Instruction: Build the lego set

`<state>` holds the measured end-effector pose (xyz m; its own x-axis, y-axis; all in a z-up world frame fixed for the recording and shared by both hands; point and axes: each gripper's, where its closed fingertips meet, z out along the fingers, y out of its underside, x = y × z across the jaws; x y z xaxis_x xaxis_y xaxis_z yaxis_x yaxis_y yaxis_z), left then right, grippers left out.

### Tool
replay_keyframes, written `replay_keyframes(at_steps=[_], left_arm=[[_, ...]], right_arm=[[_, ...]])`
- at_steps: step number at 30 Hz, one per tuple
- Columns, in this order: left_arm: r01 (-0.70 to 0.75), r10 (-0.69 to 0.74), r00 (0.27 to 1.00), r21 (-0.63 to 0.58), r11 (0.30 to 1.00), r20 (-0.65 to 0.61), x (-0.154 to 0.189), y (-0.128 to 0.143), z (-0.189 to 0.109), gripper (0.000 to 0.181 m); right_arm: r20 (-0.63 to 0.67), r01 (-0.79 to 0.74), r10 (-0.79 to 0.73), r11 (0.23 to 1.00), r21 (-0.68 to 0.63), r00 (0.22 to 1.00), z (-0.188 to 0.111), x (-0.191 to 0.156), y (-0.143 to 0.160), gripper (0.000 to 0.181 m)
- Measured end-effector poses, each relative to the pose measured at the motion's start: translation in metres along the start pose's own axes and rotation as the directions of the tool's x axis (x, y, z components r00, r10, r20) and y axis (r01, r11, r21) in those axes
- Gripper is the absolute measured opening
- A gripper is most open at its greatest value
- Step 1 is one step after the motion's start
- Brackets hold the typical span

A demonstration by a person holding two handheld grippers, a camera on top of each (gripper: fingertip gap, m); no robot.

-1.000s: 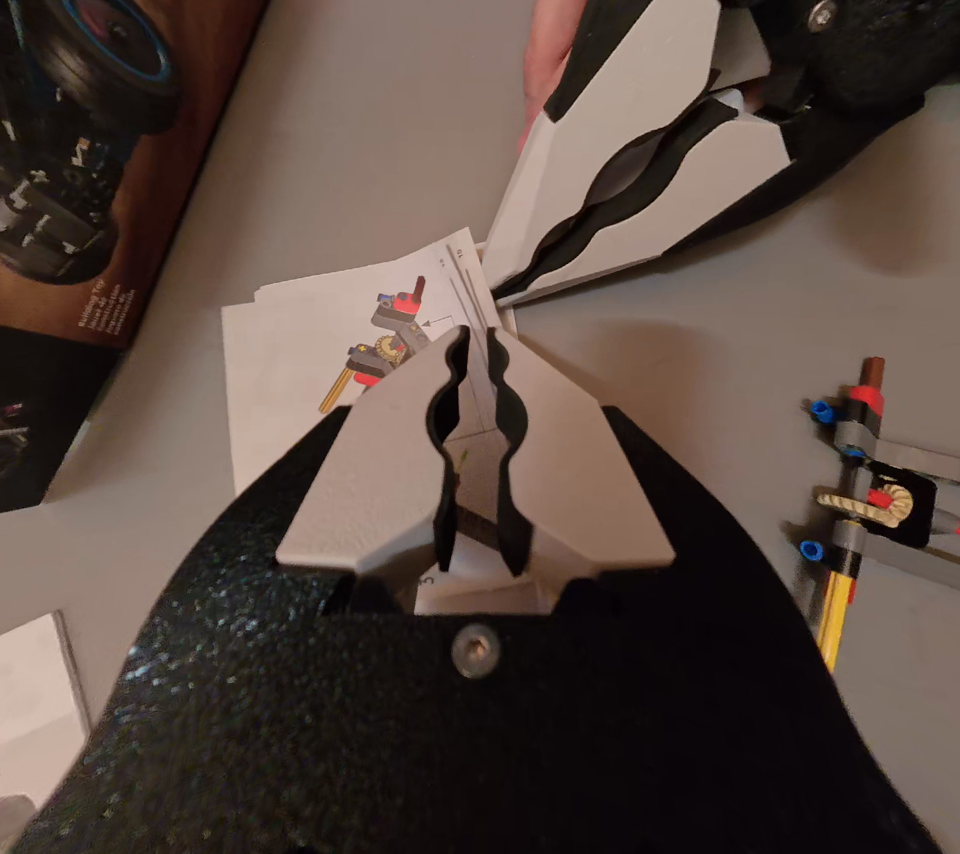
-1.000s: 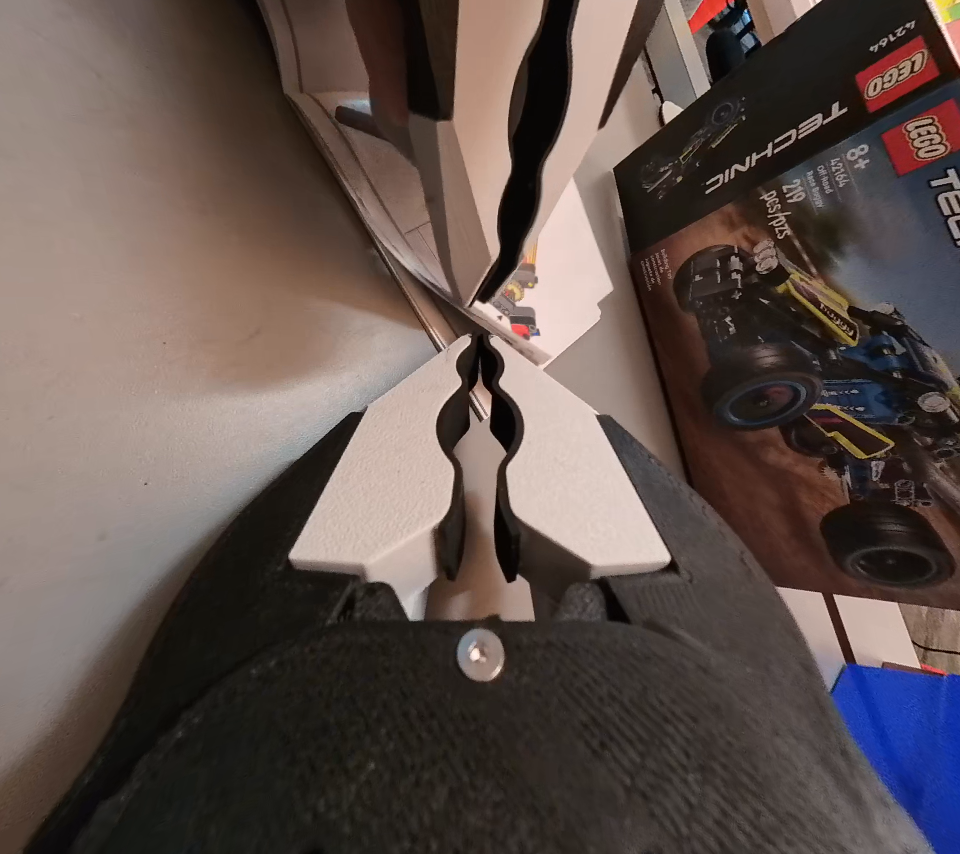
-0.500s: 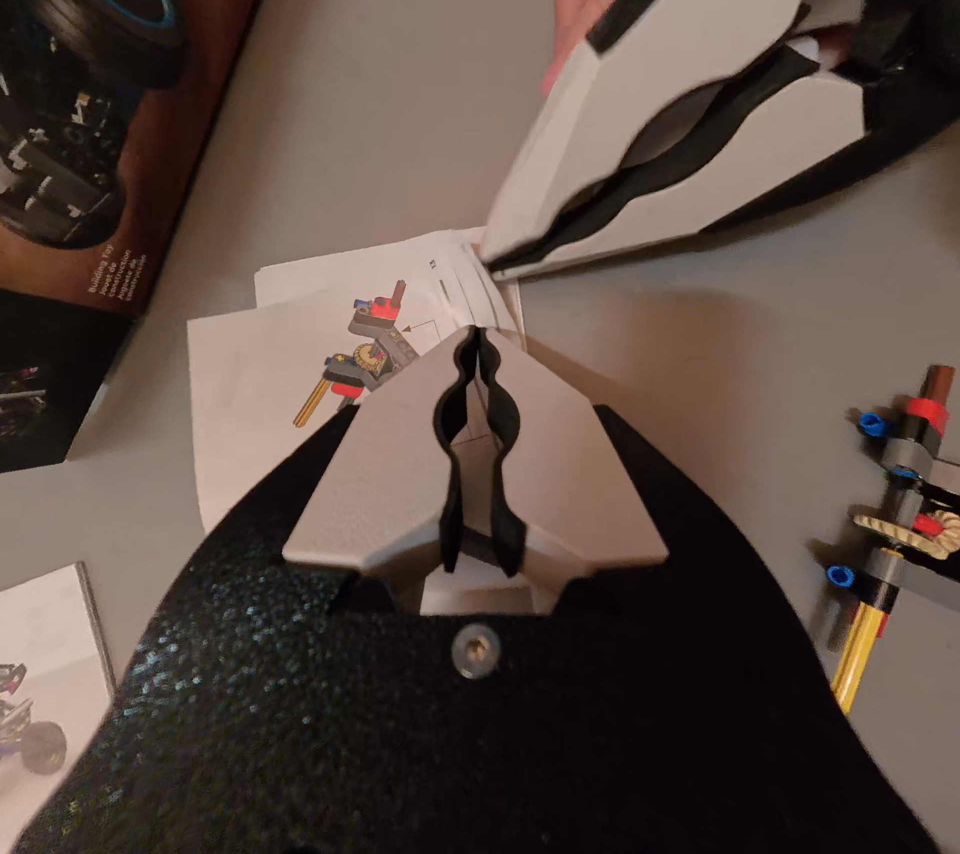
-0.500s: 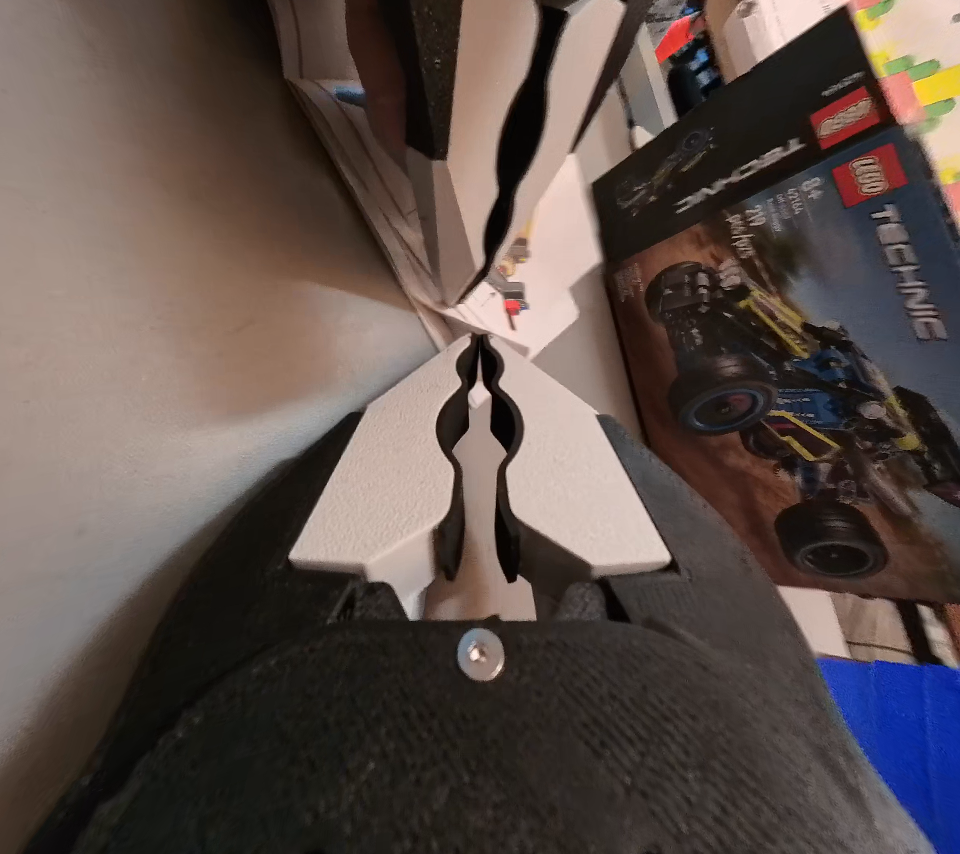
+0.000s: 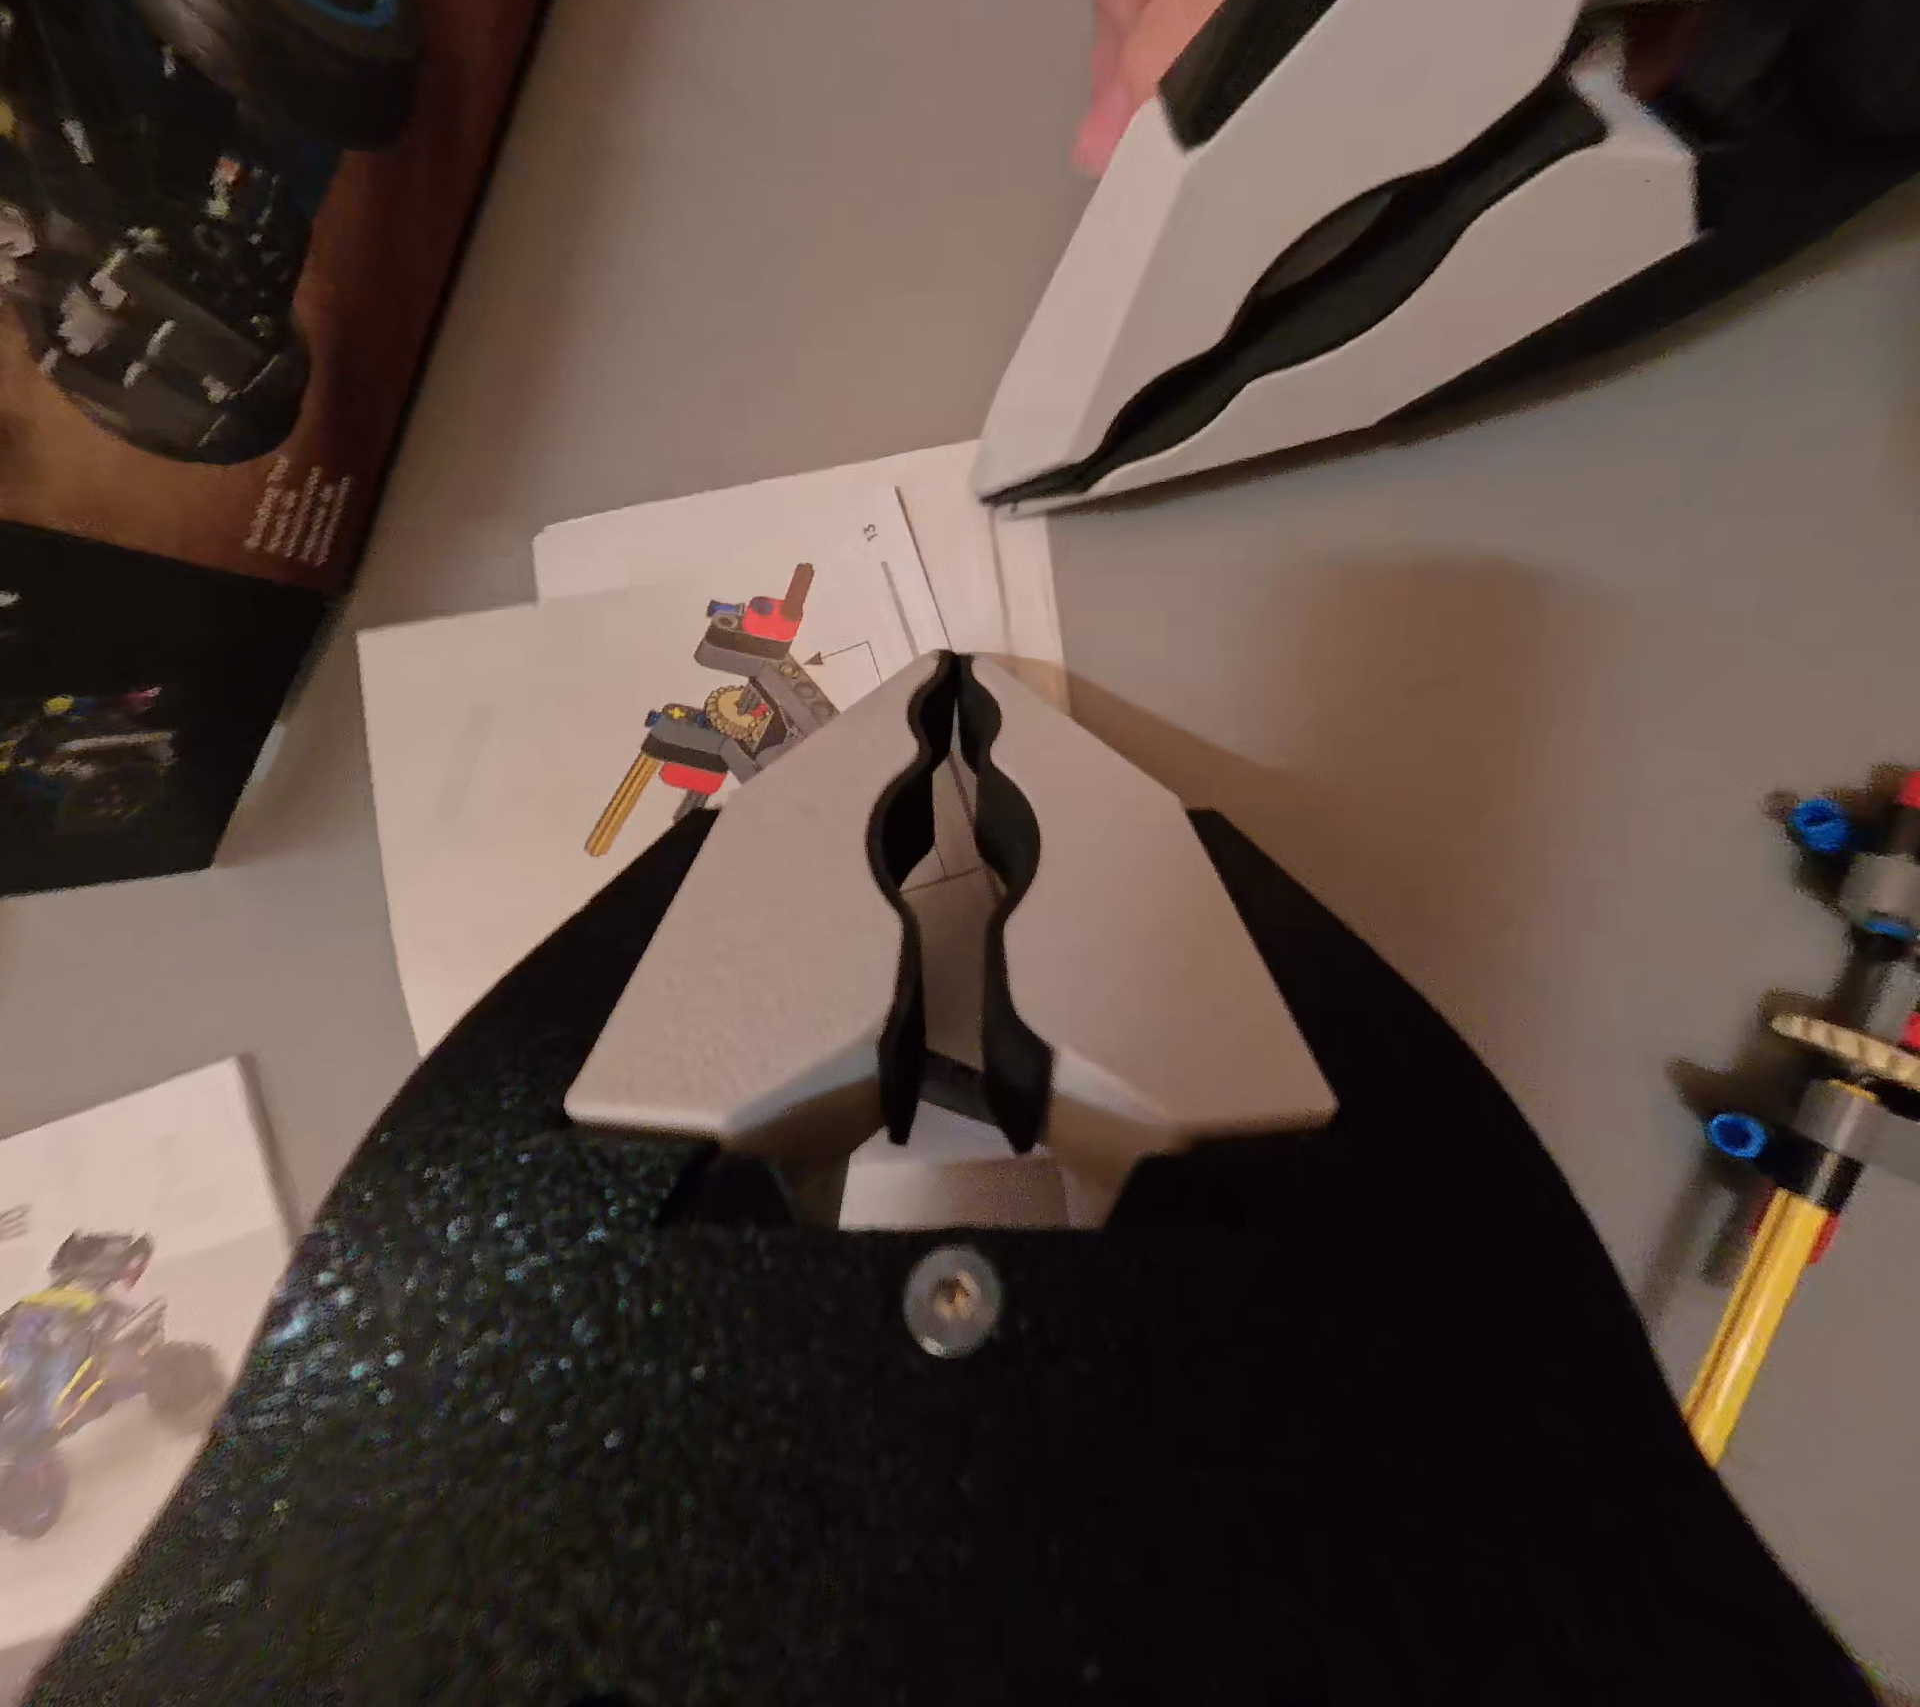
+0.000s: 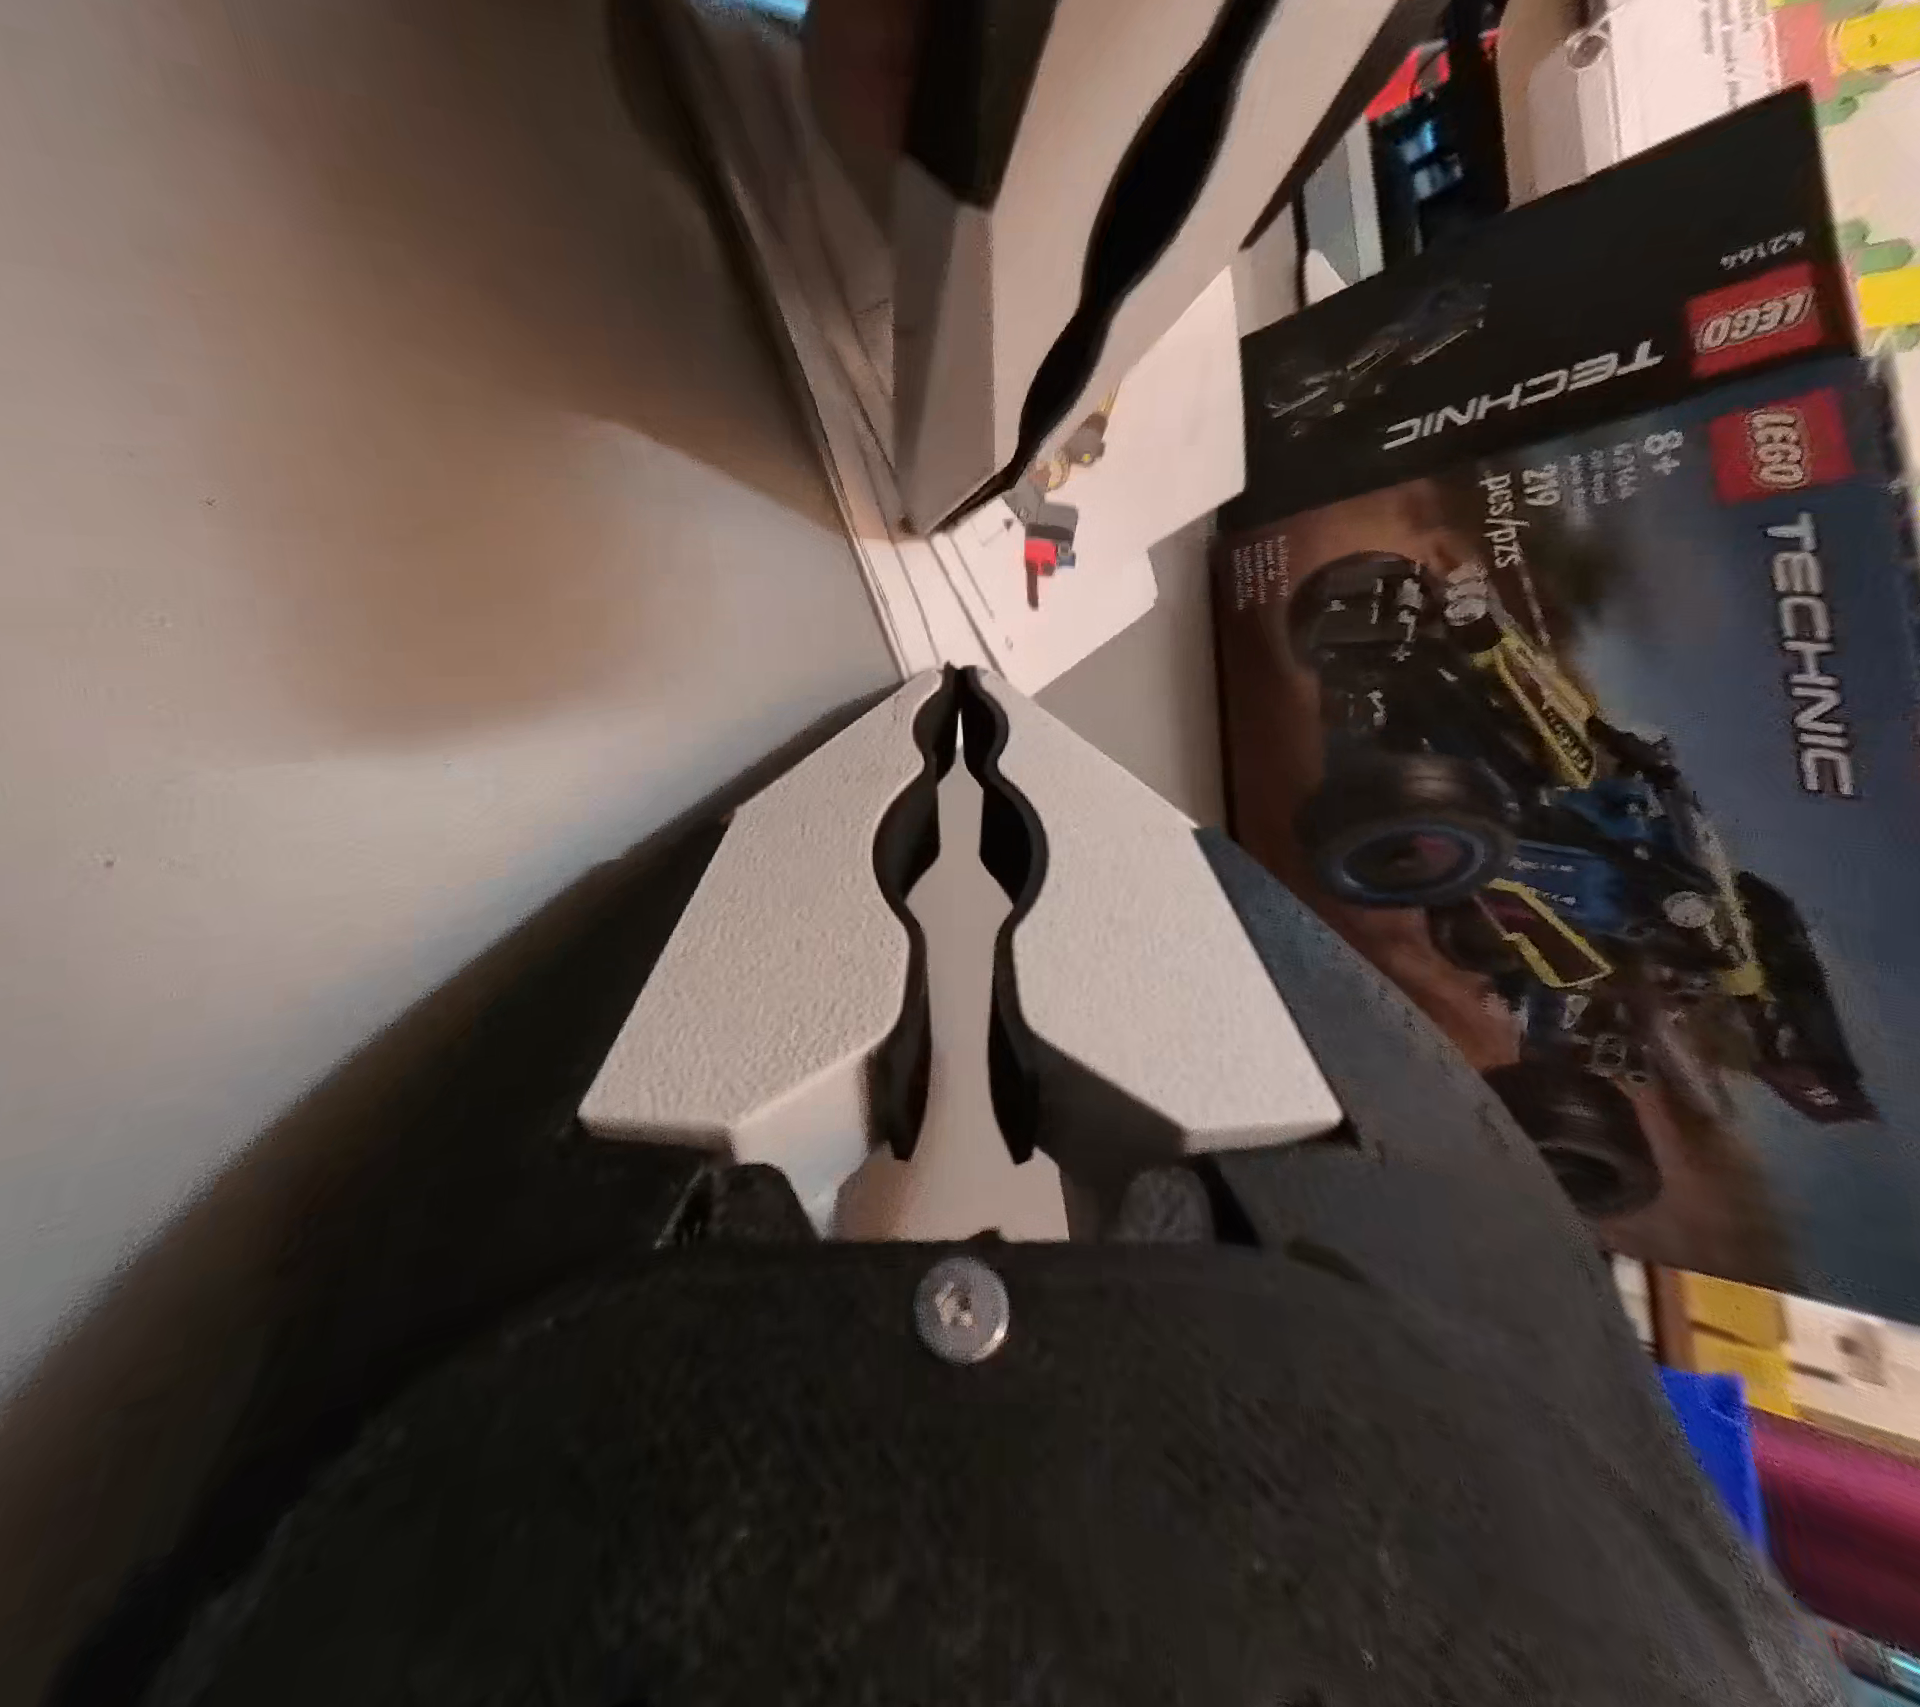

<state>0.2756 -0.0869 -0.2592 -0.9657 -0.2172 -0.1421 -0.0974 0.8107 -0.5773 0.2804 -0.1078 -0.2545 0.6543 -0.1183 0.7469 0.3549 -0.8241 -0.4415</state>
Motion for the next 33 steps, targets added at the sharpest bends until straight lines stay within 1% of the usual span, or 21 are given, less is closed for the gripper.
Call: replay_keyframes(at_steps=[2,5,7,9,11,13,15,16,17,19,20,22,23,24,25,26,28,31,32,33], left_arm=[[-0.017,0.019,0.998,-0.044,0.999,0.062,-0.008,0.009,-0.006,0.000],[-0.021,0.044,0.980,-0.119,0.993,0.193,-0.027,0.028,-0.023,0.000],[0.015,0.030,0.964,-0.167,0.986,0.264,-0.036,0.045,-0.042,0.000],[0.067,0.006,0.948,-0.219,0.973,0.319,-0.040,0.068,-0.063,0.000],[0.133,-0.049,0.938,-0.227,0.965,0.342,-0.036,0.092,-0.081,0.000],[0.207,-0.136,0.936,-0.195,0.959,0.324,-0.027,0.109,-0.089,0.000],[0.254,-0.202,0.933,-0.150,0.955,0.298,-0.019,0.118,-0.089,0.000],[0.275,-0.224,0.928,-0.142,0.951,0.296,-0.016,0.122,-0.089,0.000],[0.293,-0.242,0.919,-0.130,0.947,0.313,-0.016,0.126,-0.091,0.000],[0.321,-0.279,0.894,-0.065,0.945,0.349,-0.015,0.126,-0.099,0.001],[0.342,-0.313,0.885,-0.026,0.939,0.344,-0.011,0.124,-0.102,0.001],[0.383,-0.379,0.867,0.053,0.922,0.323,-0.004,0.120,-0.110,0.002],[0.403,-0.404,0.859,0.073,0.912,0.315,-0.001,0.121,-0.114,0.003],[0.424,-0.425,0.847,0.076,0.903,0.319,0.002,0.124,-0.119,0.005],[0.443,-0.440,0.833,0.071,0.894,0.336,0.003,0.131,-0.125,0.006],[0.459,-0.450,0.820,0.064,0.886,0.353,0.004,0.138,-0.132,0.006],[0.499,-0.485,0.791,0.066,0.864,0.373,0.009,0.153,-0.149,0.008],[0.553,-0.553,0.736,0.125,0.824,0.391,0.011,0.168,-0.173,0.008],[0.550,-0.564,0.721,0.162,0.819,0.403,0.009,0.165,-0.180,0.007],[0.526,-0.565,0.718,0.215,0.823,0.406,0.007,0.153,-0.186,0.007]], right_arm=[[-0.011,0.017,-0.017,1.000,-0.008,1.000,0.000,0.000,0.000,0.000],[0.024,-0.002,0.002,1.000,-0.004,1.000,-0.001,-0.001,0.000,0.000],[0.041,0.008,-0.007,1.000,-0.024,0.999,-0.003,-0.003,0.000,0.000],[0.064,0.012,-0.009,0.999,-0.042,0.998,-0.007,-0.006,-0.001,0.000],[0.085,-0.015,0.018,0.999,-0.042,0.996,-0.013,-0.011,-0.003,0.000],[0.118,-0.065,0.067,0.998,-0.018,0.991,-0.017,-0.017,-0.008,0.000],[0.127,-0.031,0.033,0.999,-0.016,0.991,-0.017,-0.017,-0.009,0.000],[0.104,-0.039,0.041,0.999,-0.023,0.994,-0.015,-0.011,-0.011,0.000],[0.069,-0.080,0.080,0.997,-0.008,0.994,-0.015,-0.001,-0.016,0.000],[0.031,-0.196,0.194,0.979,0.050,0.980,-0.012,0.018,-0.033,0.000],[0.025,-0.225,0.224,0.973,0.053,0.974,-0.007,0.024,-0.037,0.000],[0.018,-0.200,0.200,0.978,0.053,0.980,0.011,0.029,-0.045,0.000],[0.007,-0.183,0.183,0.982,0.047,0.983,0.020,0.030,-0.048,0.000],[0.047,-0.167,0.166,0.986,0.018,0.985,0.030,0.022,-0.046,0.000],[0.118,-0.148,0.152,0.988,-0.043,0.981,0.037,0.009,-0.040,0.000],[0.118,-0.131,0.140,0.988,-0.077,0.983,0.041,0.006,-0.035,0.000],[0.099,-0.094,0.103,0.992,-0.086,0.990,0.037,0.004,-0.033,0.000],[0.112,-0.101,0.120,0.981,-0.162,0.986,0.018,-0.004,-0.024,0.000],[0.104,-0.102,0.125,0.975,-0.197,0.987,0.009,-0.007,-0.019,0.000],[0.102,-0.085,0.111,0.970,-0.229,0.989,-0.001,-0.011,-0.014,0.000]])
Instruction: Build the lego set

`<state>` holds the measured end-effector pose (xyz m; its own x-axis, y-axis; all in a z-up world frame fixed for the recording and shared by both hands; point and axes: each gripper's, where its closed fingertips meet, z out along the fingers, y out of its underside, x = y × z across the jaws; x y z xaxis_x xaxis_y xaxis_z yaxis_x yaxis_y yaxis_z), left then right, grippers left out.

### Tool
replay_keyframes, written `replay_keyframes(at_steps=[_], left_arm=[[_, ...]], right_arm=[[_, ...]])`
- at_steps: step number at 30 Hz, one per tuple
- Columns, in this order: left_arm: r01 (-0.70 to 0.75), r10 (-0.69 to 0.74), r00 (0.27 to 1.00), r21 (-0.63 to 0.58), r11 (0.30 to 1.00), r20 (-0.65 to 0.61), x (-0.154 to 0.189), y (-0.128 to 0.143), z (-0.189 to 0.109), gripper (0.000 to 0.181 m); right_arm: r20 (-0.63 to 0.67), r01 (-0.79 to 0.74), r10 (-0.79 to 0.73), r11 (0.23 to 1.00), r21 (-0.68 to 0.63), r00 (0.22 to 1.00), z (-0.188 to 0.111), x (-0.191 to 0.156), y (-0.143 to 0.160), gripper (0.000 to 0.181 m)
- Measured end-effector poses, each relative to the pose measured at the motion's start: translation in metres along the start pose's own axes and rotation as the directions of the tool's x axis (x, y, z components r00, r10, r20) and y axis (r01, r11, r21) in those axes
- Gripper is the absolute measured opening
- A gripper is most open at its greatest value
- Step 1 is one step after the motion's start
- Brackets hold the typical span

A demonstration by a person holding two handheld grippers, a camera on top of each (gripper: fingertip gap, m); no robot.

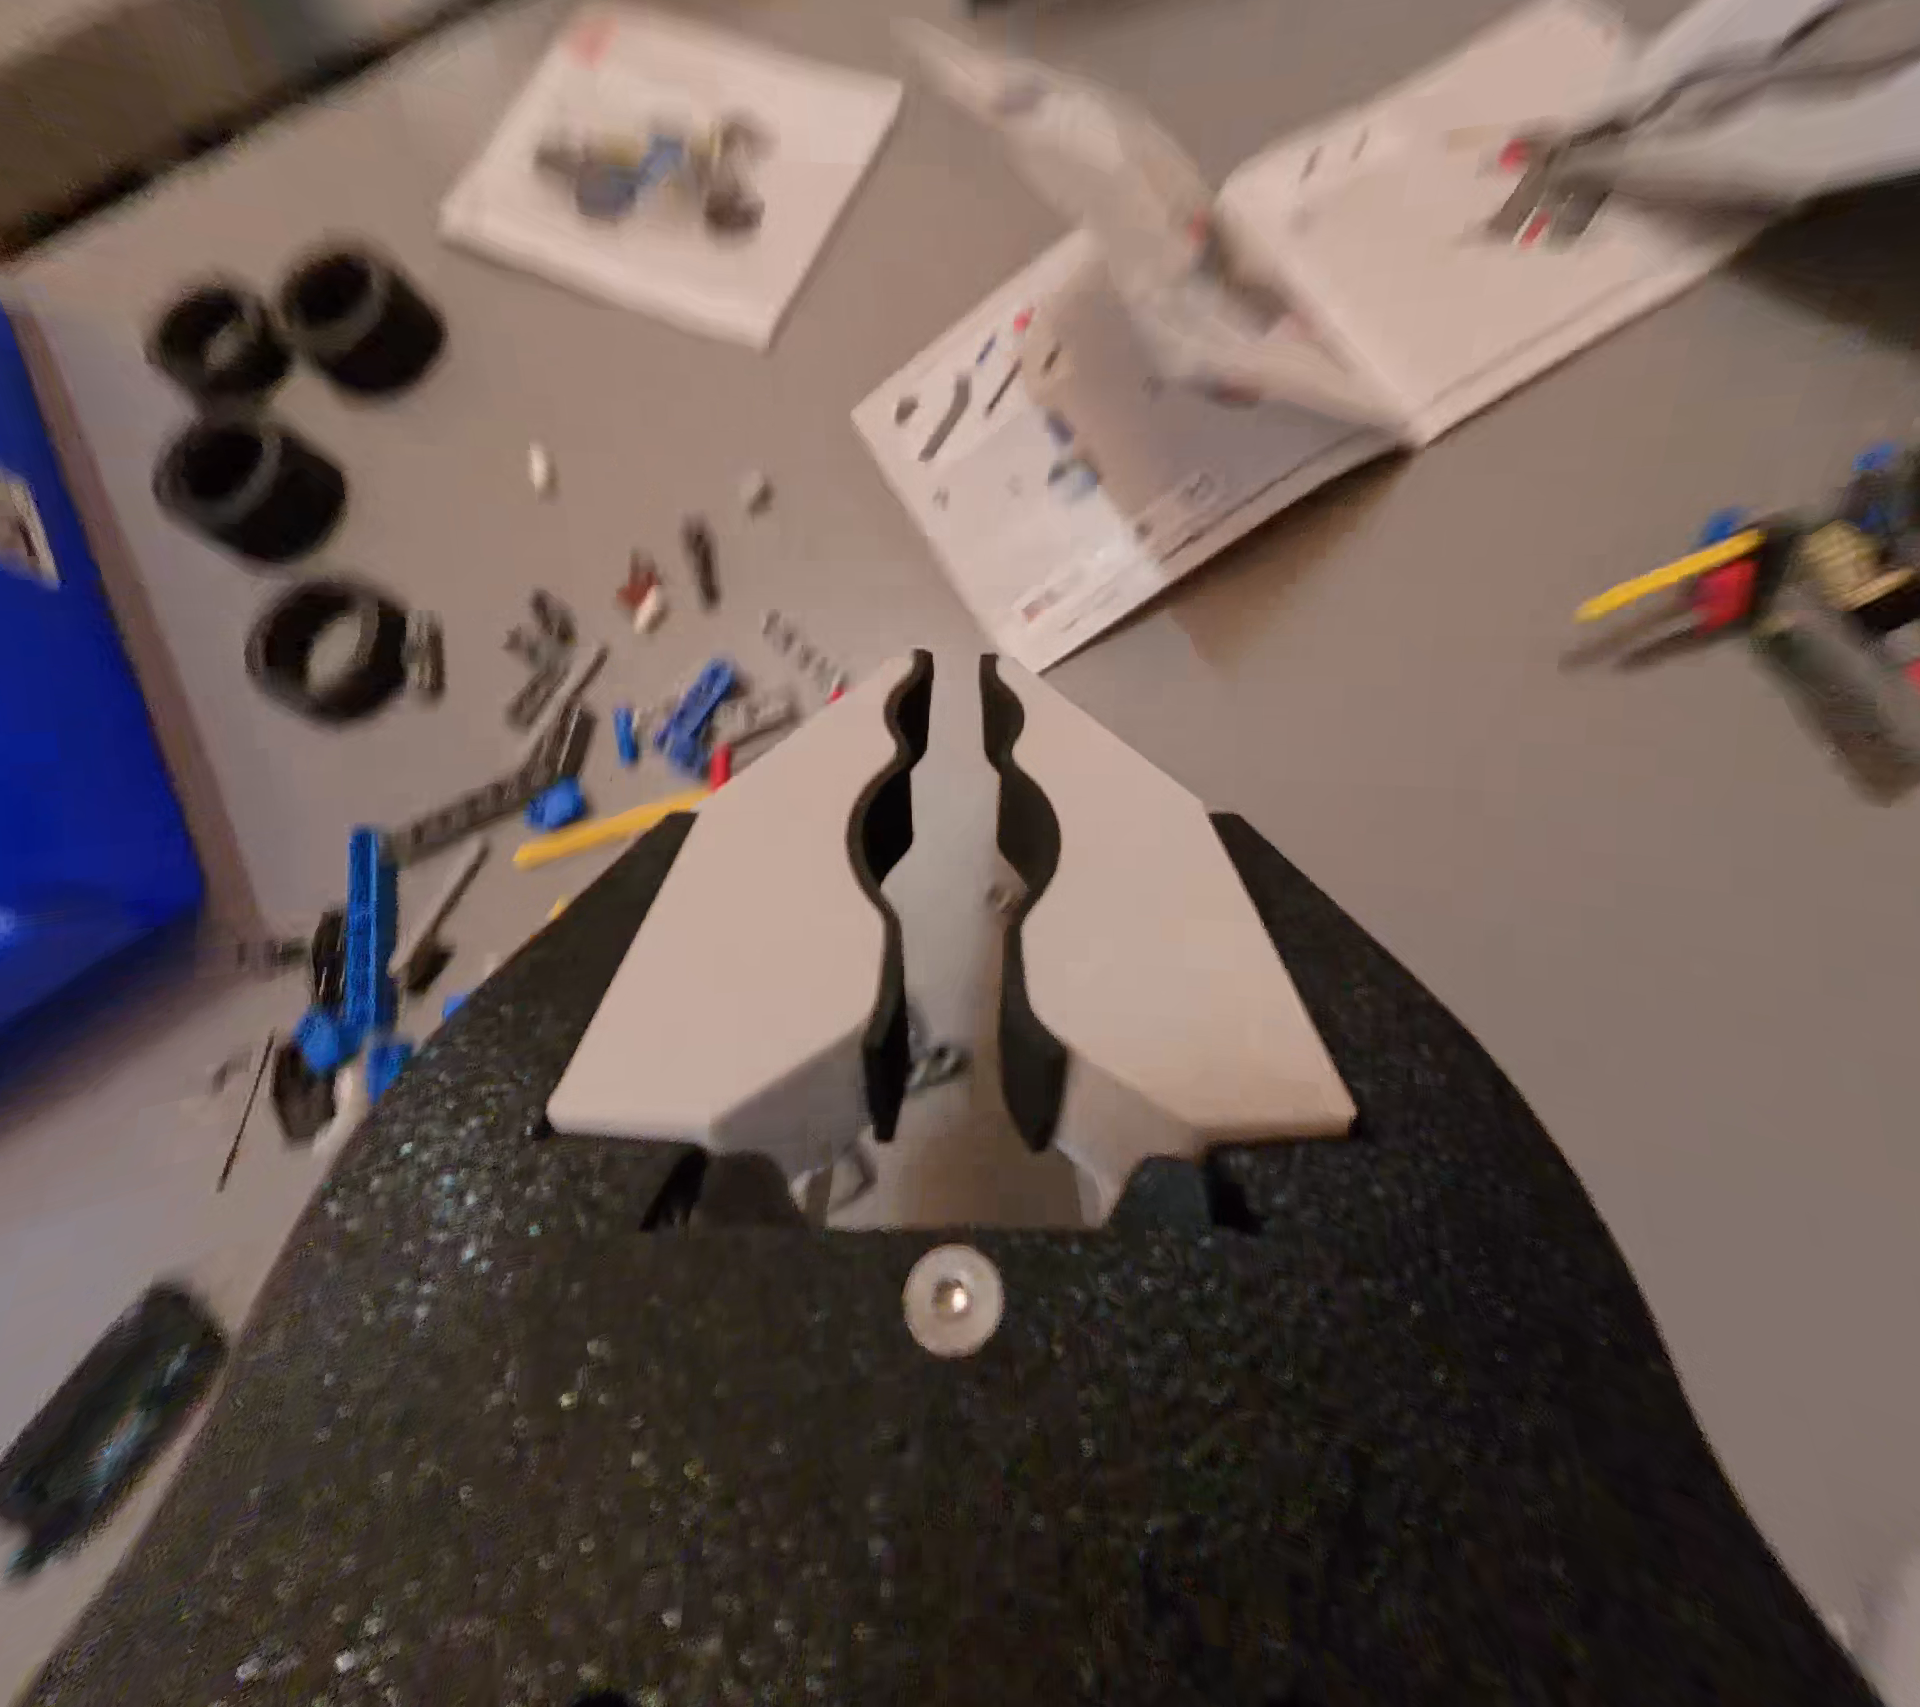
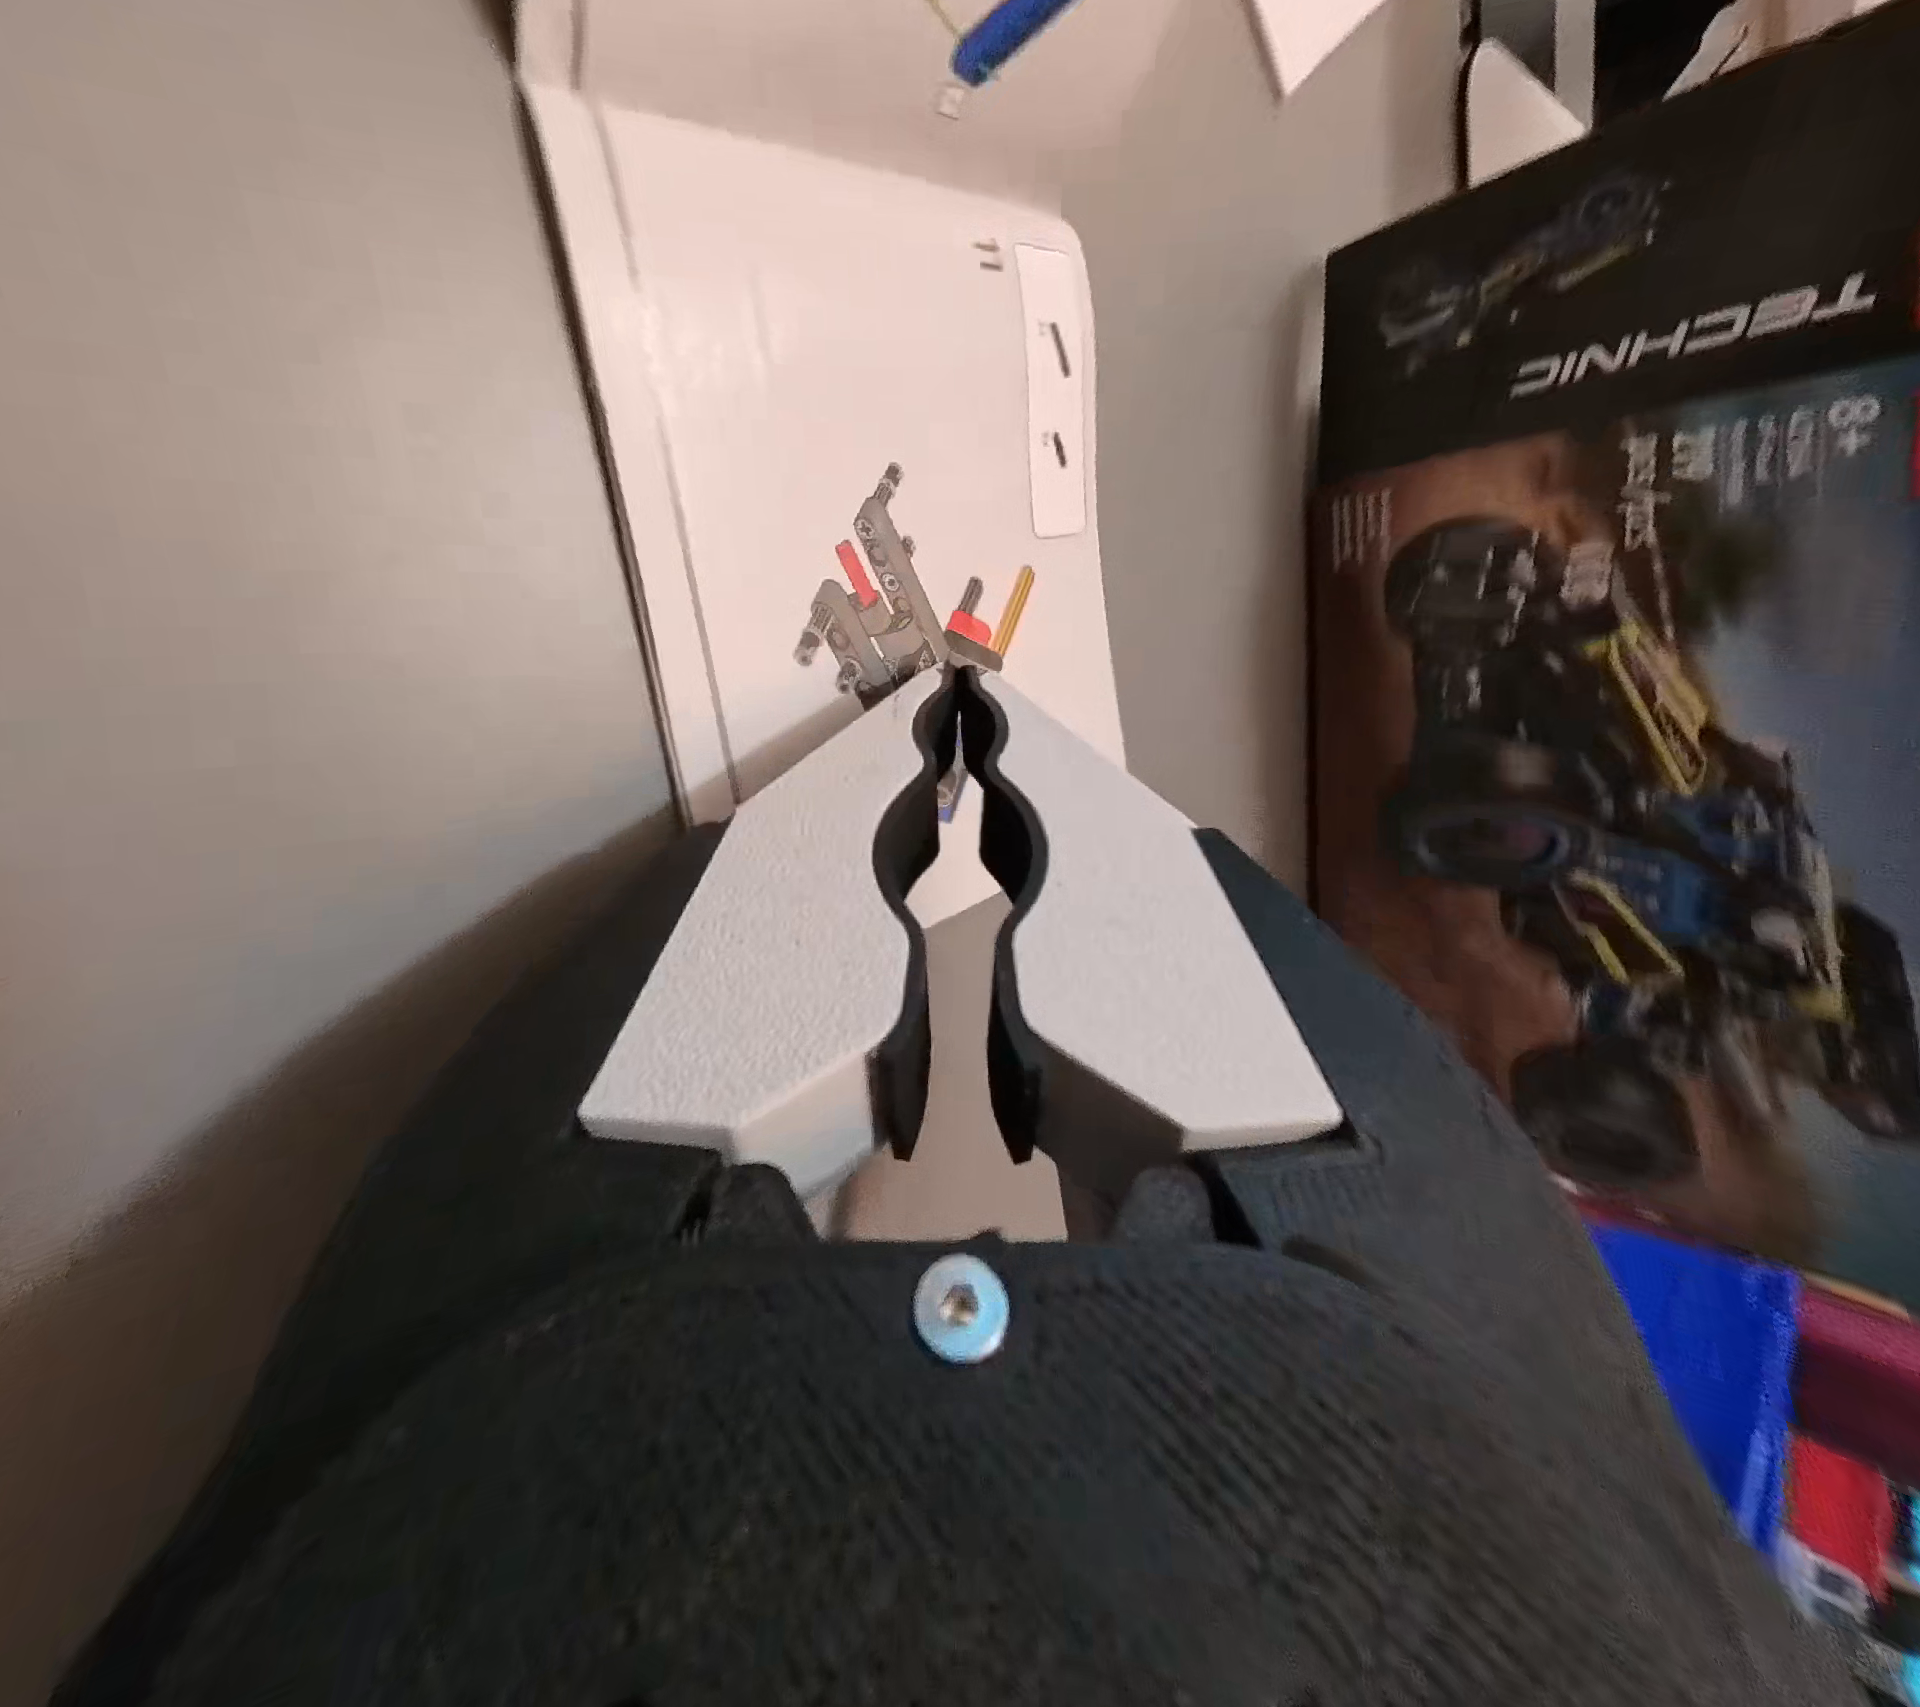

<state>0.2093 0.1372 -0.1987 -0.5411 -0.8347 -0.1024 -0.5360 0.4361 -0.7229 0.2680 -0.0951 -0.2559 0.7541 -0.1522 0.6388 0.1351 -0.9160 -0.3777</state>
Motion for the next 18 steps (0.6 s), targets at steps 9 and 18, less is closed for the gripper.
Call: replay_keyframes(at_steps=[9,18], left_arm=[[-0.227,0.277,0.937,0.231,0.946,-0.211,0.087,-0.110,0.056,0.000],[-0.219,0.202,0.957,-0.061,0.974,-0.208,0.052,-0.034,0.116,0.000]], right_arm=[[-0.056,-0.042,0.039,0.997,-0.059,0.998,-0.023,-0.007,0.027,0.000],[-0.047,-0.115,0.113,0.993,-0.042,0.993,-0.027,0.000,0.047,0.000]])
